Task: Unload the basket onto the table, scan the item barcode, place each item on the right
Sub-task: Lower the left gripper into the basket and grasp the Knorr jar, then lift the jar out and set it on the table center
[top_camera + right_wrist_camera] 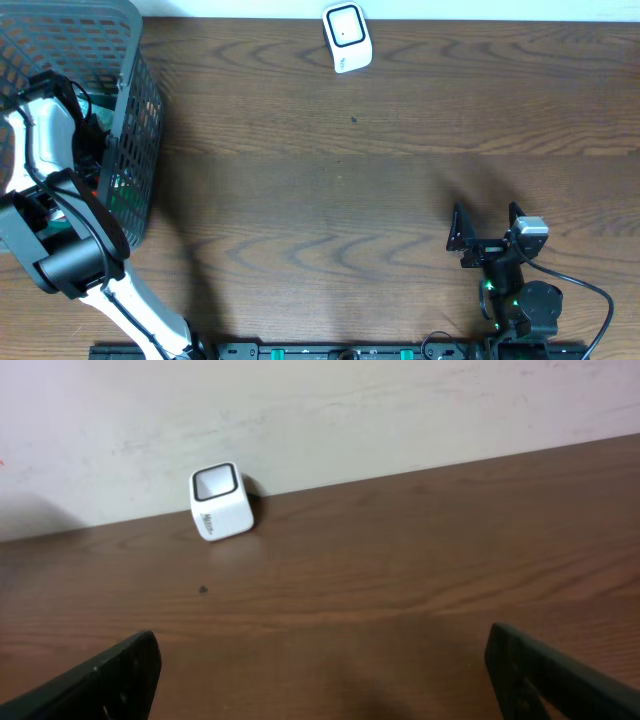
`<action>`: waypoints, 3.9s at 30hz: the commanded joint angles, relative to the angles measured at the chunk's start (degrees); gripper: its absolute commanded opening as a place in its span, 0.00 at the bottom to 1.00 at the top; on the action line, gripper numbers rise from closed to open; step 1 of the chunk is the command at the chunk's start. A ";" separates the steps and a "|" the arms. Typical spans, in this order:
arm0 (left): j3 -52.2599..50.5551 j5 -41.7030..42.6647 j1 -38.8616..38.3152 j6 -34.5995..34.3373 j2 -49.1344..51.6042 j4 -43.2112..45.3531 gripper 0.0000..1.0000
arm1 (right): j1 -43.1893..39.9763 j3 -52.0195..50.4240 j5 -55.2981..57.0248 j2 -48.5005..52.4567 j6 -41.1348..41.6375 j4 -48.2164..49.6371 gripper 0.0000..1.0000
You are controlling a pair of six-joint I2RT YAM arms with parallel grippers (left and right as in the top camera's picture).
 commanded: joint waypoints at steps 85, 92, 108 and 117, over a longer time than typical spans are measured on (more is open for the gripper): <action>-5.90 10.93 -68.08 -17.25 1.16 21.22 0.68 | 0.55 -0.07 0.11 -0.13 0.57 -0.15 0.99; -5.27 10.93 -67.80 -17.22 -0.92 21.57 0.94 | 0.55 -0.07 0.11 -0.13 0.57 -0.15 0.99; -4.96 5.29 -67.80 -16.09 -3.41 19.61 0.85 | 0.55 -0.07 0.11 -0.13 0.57 -0.15 0.99; -4.96 2.78 -67.87 -15.04 -6.58 19.12 0.73 | 0.55 -0.07 0.11 -0.13 0.57 -0.15 0.99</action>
